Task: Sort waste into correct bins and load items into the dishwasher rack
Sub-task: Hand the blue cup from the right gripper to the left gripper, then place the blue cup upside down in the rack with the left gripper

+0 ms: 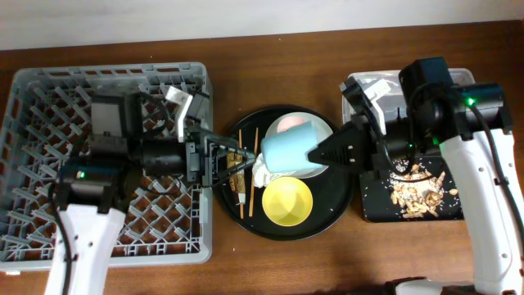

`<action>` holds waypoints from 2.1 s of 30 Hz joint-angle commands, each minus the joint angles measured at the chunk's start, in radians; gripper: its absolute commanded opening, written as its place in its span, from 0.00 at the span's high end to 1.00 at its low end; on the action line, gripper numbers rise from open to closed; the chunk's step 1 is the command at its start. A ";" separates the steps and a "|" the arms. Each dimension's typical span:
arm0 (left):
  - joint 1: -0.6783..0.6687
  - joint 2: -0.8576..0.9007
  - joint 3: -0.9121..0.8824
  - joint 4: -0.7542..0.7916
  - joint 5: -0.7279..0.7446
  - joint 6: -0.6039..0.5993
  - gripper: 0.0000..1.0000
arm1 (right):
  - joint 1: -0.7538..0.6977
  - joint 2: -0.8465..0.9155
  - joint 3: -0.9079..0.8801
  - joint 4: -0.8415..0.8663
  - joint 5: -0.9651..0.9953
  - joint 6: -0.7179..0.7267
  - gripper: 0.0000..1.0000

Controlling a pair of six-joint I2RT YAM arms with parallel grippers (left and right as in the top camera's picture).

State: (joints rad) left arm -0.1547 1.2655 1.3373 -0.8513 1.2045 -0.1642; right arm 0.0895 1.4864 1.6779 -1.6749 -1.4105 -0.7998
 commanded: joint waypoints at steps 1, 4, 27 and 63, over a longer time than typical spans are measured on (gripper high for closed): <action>0.000 0.027 0.006 0.002 0.211 0.086 0.01 | 0.032 -0.010 -0.006 0.008 -0.134 -0.081 0.96; 0.000 0.029 0.006 0.003 0.240 0.091 0.01 | 0.066 -0.009 -0.006 0.026 -0.141 -0.084 0.96; -0.060 0.028 0.006 0.044 0.292 0.091 0.35 | 0.167 0.023 -0.006 0.121 -0.108 -0.087 0.95; 0.146 0.591 0.915 -0.828 -0.944 0.087 0.59 | -0.044 0.042 -0.006 0.110 0.446 0.151 0.01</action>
State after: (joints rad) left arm -0.0097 1.7081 2.2036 -1.6680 0.3492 -0.1154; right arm 0.0483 1.5223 1.6749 -1.5543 -1.0061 -0.6540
